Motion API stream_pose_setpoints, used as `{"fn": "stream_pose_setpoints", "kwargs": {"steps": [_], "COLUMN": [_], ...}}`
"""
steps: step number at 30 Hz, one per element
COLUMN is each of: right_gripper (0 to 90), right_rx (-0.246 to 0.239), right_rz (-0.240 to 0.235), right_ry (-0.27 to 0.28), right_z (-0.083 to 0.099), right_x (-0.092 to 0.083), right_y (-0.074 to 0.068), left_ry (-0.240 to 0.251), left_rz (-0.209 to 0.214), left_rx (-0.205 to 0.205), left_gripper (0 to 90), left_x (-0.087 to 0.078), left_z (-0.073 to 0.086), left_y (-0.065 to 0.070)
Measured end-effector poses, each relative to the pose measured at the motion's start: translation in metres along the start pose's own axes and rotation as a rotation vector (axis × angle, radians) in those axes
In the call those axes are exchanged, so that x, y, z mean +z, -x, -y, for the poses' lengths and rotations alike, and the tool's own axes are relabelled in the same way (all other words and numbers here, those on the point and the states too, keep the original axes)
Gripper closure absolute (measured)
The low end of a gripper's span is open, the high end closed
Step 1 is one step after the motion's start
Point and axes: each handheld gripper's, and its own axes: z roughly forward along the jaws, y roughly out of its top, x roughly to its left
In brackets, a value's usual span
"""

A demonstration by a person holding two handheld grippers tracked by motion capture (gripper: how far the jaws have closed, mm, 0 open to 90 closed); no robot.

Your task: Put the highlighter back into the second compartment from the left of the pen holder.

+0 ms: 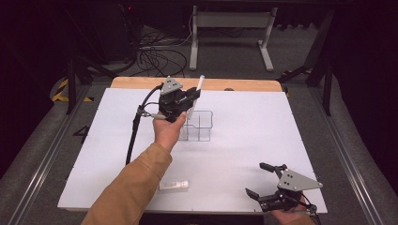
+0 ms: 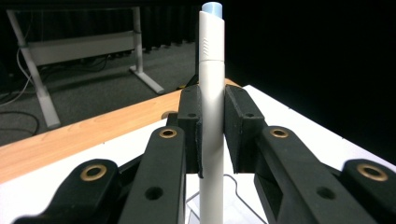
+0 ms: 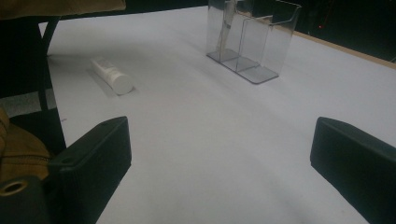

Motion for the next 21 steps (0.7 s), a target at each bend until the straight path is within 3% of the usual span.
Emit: {"fn": "stream_pose_setpoints", "kwargs": {"steps": [8, 11, 21], "right_gripper": [5.8, 5.8, 5.8], "right_rx": [0.000, -0.001, 0.000], "right_rz": [-0.001, -0.003, -0.006], "right_ry": [0.001, -0.001, 0.003], "right_z": [0.000, 0.000, 0.000], "right_x": [0.000, 0.000, 0.000], "right_y": [0.000, 0.000, 0.000], "left_ry": [-0.011, -0.010, -0.012], "left_rz": [0.024, 0.052, 0.056], "left_rx": [-0.021, -0.042, -0.038], "left_gripper": [77.5, 77.5, 77.4], "left_x": [0.004, 0.006, 0.012], "left_z": [0.003, 0.005, 0.011], "left_y": [-0.001, -0.004, -0.004]}}
